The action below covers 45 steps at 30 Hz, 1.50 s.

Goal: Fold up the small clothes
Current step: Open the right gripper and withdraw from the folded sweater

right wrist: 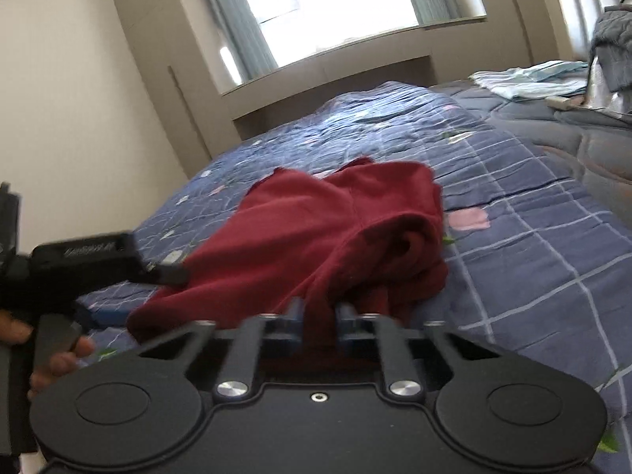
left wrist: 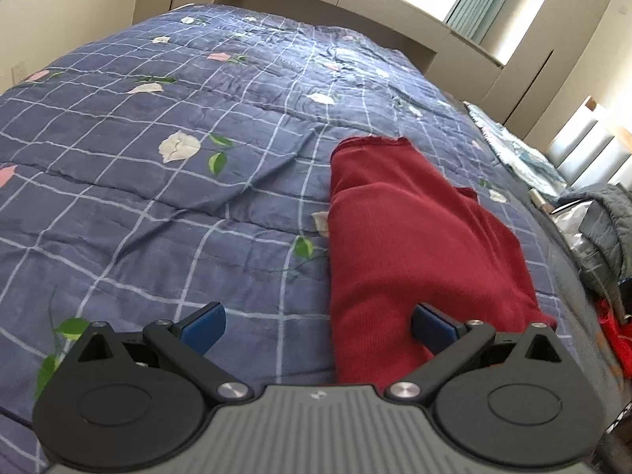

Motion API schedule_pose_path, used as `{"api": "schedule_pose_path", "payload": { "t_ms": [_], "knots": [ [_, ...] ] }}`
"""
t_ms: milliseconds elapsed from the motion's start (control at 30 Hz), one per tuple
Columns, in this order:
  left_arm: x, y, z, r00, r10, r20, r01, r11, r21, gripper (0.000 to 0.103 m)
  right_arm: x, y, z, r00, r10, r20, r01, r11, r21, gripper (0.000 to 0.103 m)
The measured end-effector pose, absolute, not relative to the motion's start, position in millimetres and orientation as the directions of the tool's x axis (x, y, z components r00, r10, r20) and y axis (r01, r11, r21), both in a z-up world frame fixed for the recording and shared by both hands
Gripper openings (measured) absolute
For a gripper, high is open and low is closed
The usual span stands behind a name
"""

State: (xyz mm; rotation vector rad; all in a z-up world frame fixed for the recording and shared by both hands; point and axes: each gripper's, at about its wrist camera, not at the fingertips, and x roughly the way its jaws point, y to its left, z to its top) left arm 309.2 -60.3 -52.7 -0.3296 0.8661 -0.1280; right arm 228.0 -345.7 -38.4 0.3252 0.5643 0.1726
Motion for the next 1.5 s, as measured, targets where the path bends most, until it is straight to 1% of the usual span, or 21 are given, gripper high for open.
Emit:
{"api": "schedule_pose_path", "payload": {
  "t_ms": [100,133,200,333,433,467,567,600,633,667,700,733,800,900,967,1067,1167,1333,1400,1467,1500],
  "knots": [
    [306,-60,-55,0.629,-0.235,-0.741,-0.020,0.948,-0.317,0.102,221,-349,-22,0.874,0.208,-0.440,-0.070,0.949,0.308,0.009],
    [306,-60,-57,0.621,-0.237,-0.747,-0.019,0.948,-0.317,0.102,220,-351,-19,0.877,0.204,-0.435,-0.073,0.951,0.300,0.009],
    [304,-60,-62,0.609,-0.237,-0.757,-0.019,0.950,-0.312,0.102,218,-353,-19,0.870,0.197,-0.451,-0.069,0.956,0.285,0.009],
    [301,-59,-73,0.577,-0.238,-0.782,-0.027,0.951,-0.309,0.103,220,-357,-43,0.825,0.194,-0.530,-0.019,0.948,0.318,0.009],
    [298,-58,-73,0.582,-0.244,-0.776,-0.009,0.952,-0.305,0.102,217,-357,-52,0.819,0.202,-0.537,-0.008,0.940,0.341,0.011],
    [298,-58,-71,0.583,-0.246,-0.775,-0.002,0.953,-0.304,0.102,216,-357,-52,0.821,0.205,-0.532,-0.011,0.939,0.344,0.013],
    [299,-56,-62,0.594,-0.249,-0.765,0.001,0.951,-0.308,0.102,213,-361,-48,0.831,0.221,-0.511,-0.029,0.934,0.356,0.025],
    [300,-56,-58,0.601,-0.247,-0.760,0.001,0.951,-0.308,0.102,211,-364,-46,0.833,0.224,-0.505,-0.034,0.933,0.357,0.037],
    [301,-55,-54,0.614,-0.244,-0.751,0.001,0.951,-0.309,0.102,210,-366,-45,0.836,0.218,-0.503,-0.032,0.936,0.352,0.045],
    [303,-54,-49,0.629,-0.242,-0.739,0.001,0.950,-0.311,0.102,208,-368,-42,0.842,0.204,-0.500,-0.026,0.940,0.340,0.058],
    [305,-54,-45,0.644,-0.242,-0.726,0.002,0.949,-0.315,0.102,207,-370,-39,0.849,0.186,-0.495,-0.018,0.946,0.325,0.067],
    [308,-55,-41,0.655,-0.243,-0.715,0.005,0.948,-0.318,0.103,206,-372,-36,0.858,0.158,-0.489,-0.003,0.953,0.303,0.071],
    [321,-60,-36,0.671,-0.242,-0.700,0.021,0.951,-0.309,0.103,210,-376,-31,0.869,0.117,-0.480,0.018,0.963,0.267,0.088],
    [347,-74,-31,0.698,-0.204,-0.687,0.030,0.966,-0.256,0.103,232,-383,-23,0.883,0.082,-0.463,0.020,0.977,0.211,0.099],
    [366,-84,-32,0.718,-0.181,-0.672,0.034,0.974,-0.226,0.103,258,-384,-20,0.882,0.075,-0.466,0.003,0.986,0.166,0.102],
    [398,-96,-35,0.733,-0.150,-0.664,0.028,0.981,-0.191,0.103,302,-384,-19,0.888,0.073,-0.455,-0.026,0.994,0.110,0.102],
    [423,-105,-41,0.745,-0.121,-0.656,0.018,0.987,-0.162,0.103,346,-382,-20,0.883,0.083,-0.463,-0.050,0.995,0.083,0.102],
    [444,-114,-66,0.715,-0.030,-0.699,-0.038,0.996,-0.082,0.103,395,-375,-36,0.864,0.125,-0.488,-0.111,0.992,0.056,0.101],
    [444,-113,-77,0.706,-0.019,-0.708,-0.046,0.996,-0.073,0.103,404,-373,-46,0.854,0.095,-0.512,-0.101,0.995,0.017,0.096],
    [442,-110,-84,0.708,-0.027,-0.706,-0.052,0.995,-0.090,0.103,408,-371,-58,0.845,0.029,-0.534,-0.060,0.997,-0.041,0.095],
    [442,-110,-86,0.707,-0.029,-0.707,-0.052,0.994,-0.093,0.103,409,-374,-64,0.839,0.010,-0.544,-0.038,0.998,-0.040,0.095]
  ]
}}
